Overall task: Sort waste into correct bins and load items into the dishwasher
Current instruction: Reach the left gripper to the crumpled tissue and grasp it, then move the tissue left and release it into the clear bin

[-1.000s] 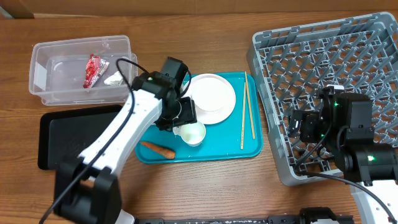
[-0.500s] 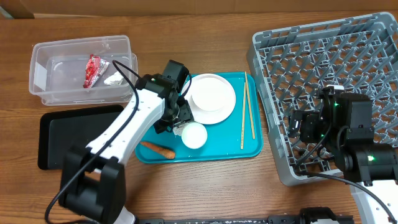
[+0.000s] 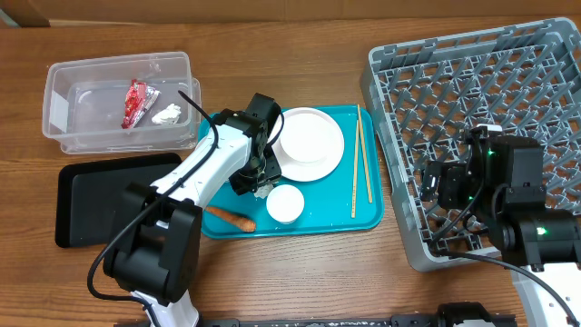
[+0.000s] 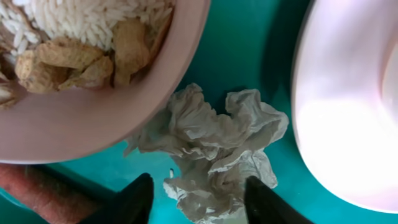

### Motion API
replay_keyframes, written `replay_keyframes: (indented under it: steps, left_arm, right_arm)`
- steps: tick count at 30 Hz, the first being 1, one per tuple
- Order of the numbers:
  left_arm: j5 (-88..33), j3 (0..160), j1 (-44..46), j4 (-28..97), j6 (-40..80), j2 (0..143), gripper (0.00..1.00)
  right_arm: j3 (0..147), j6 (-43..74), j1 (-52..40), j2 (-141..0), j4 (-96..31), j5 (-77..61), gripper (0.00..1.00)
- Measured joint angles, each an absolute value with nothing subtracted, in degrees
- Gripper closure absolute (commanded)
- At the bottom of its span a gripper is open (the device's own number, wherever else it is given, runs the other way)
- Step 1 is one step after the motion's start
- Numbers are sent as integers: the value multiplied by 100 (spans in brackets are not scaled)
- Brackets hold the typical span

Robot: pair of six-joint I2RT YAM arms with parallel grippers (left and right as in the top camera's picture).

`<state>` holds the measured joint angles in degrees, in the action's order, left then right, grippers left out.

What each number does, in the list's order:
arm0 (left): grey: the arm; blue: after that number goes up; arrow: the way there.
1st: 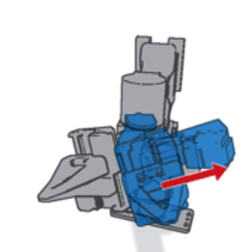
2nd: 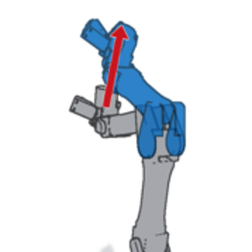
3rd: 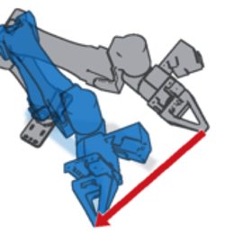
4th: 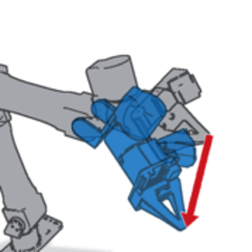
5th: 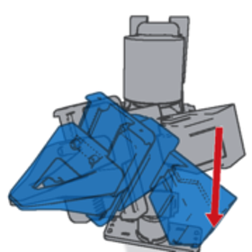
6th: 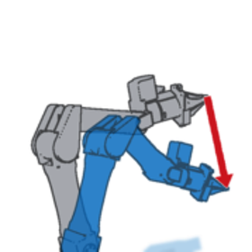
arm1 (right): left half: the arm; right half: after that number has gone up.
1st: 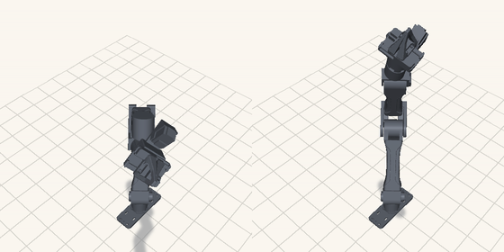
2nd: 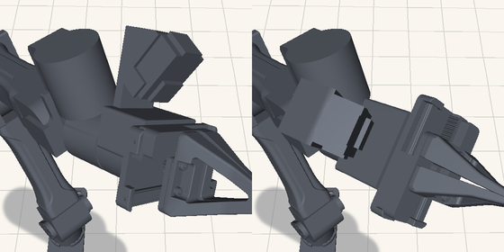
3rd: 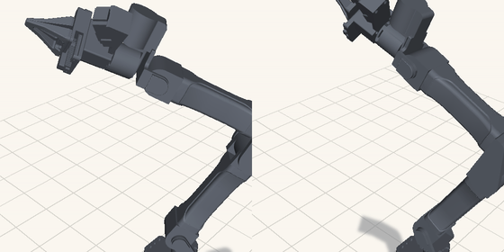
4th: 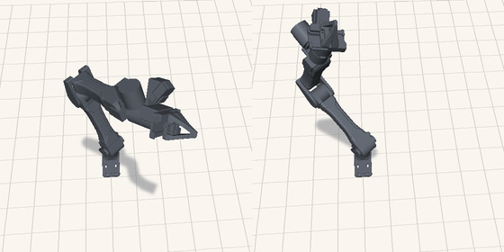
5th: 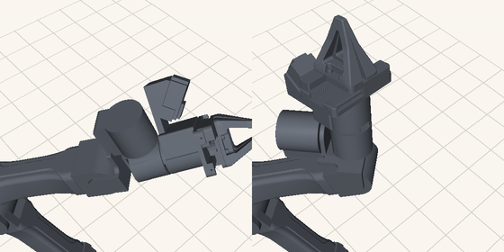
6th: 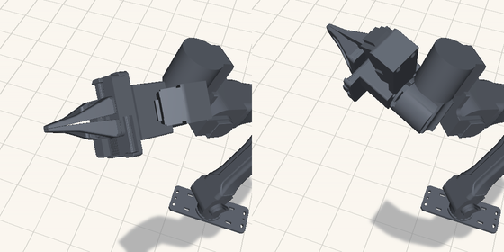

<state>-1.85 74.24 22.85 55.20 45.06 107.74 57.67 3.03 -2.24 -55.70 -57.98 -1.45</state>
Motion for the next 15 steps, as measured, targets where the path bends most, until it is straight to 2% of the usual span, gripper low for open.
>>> replay_keyframes:
  steps: [12,15]
  left_arm:
    - [-161,7157,2285,5457,4506,10777,54]
    - [-163,7091,2285,5363,4539,10777,78]
  right_arm:
    - [5767,301,-224,-5570,-5800,-145,0]
    - [5767,301,-224,-5570,-5804,-145,0]
